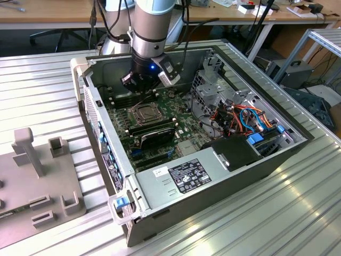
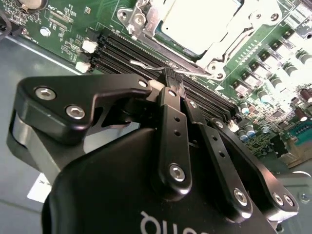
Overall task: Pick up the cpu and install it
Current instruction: 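Install the first cpu locking lever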
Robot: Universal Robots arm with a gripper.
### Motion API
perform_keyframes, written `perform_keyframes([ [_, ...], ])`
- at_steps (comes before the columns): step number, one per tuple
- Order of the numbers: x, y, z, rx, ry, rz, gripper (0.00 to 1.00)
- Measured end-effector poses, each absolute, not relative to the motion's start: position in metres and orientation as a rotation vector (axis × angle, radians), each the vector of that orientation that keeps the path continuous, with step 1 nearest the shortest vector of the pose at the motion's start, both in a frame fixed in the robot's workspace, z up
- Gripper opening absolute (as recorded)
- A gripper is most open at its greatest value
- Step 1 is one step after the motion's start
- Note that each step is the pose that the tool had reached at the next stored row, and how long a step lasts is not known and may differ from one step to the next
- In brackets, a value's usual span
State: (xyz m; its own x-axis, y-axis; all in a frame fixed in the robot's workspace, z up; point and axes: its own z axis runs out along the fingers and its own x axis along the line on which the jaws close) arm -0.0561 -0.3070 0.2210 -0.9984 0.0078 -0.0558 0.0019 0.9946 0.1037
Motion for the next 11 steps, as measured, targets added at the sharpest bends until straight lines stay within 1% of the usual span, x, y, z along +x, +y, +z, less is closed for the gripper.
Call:
perform_keyframes([
  [6, -0.0645, -0.3063, 0.2211, 0.010, 3.070, 0.160, 0.11],
  [11, -0.0650, -0.3052, 0.2277, 0.009, 3.057, 0.160, 0.11],
])
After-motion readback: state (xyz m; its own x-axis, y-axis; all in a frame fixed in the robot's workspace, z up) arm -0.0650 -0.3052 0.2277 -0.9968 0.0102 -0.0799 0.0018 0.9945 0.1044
